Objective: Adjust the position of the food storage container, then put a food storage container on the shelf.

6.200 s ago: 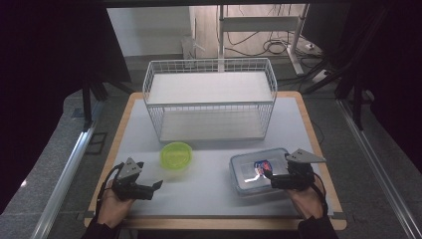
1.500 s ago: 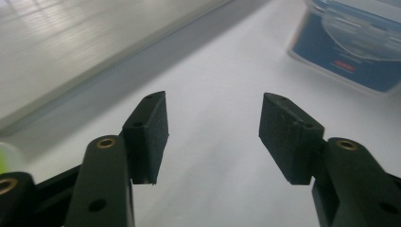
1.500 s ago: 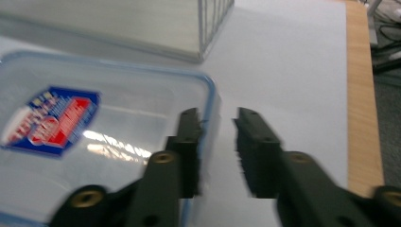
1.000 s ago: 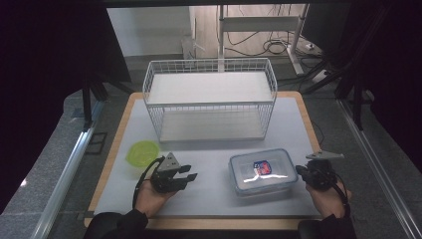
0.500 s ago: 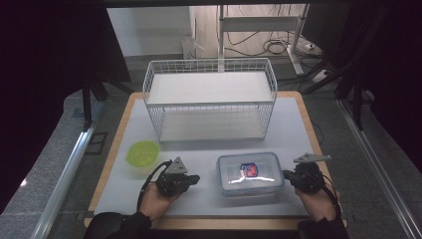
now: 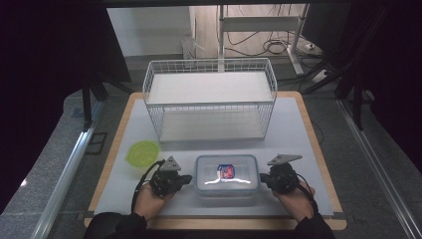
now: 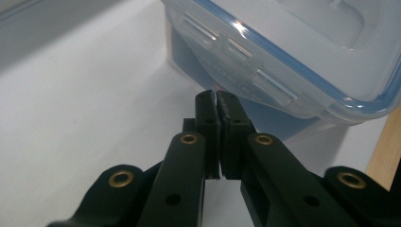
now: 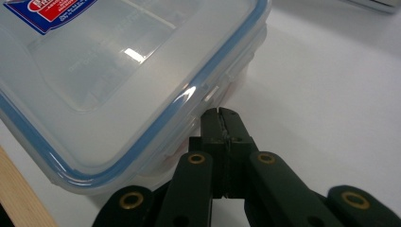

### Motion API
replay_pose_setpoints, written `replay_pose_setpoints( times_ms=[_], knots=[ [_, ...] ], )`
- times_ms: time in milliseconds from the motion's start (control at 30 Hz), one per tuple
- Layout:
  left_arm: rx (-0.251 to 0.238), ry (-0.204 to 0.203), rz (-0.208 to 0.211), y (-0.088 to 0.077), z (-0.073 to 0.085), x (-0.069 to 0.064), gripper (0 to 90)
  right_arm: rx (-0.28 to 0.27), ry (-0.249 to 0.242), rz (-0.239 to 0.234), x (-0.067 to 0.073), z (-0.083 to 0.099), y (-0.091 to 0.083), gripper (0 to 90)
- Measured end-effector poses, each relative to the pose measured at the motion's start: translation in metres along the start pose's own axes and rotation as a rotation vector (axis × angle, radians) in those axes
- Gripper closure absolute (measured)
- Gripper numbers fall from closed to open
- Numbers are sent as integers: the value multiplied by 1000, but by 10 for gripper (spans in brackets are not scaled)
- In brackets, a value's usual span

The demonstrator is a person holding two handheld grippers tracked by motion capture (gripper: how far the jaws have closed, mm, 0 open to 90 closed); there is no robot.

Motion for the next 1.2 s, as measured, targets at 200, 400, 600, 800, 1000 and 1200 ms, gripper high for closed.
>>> replay_pose_setpoints(
  times_ms=[200, 400, 600, 800, 1000, 1200],
  knots=[
    [-13, -21, -31, -5, 2, 5, 891, -10, -8, -15, 9, -8, 11, 898],
    [12, -5, -116, -15, 7, 12, 758, -34, -34, -15, 3, -11, 5, 798],
    [-40, -32, -173, -31, 15, 18, 492, -67, -35, -8, -14, -9, -1, 583],
    [-56, 3, -150, -35, 29, 12, 208, -92, -63, -11, -27, -2, -2, 293],
    [-55, 16, -145, -36, 31, 8, 86, -110, -24, -26, -32, -1, -1, 132],
    [-104, 0, -126, -37, 31, 13, 15, -120, 10, -24, -33, -3, -3, 65]
  ],
)
Point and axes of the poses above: each handheld gripper's, and its own axes: y roughly forward along the jaws, z roughly out of its underside, x roughly to its left, the point moved 6 cm from there along y, roughly forward along the jaws, and after that the axes turned 11 degrees about y, right-handed, at the moved point
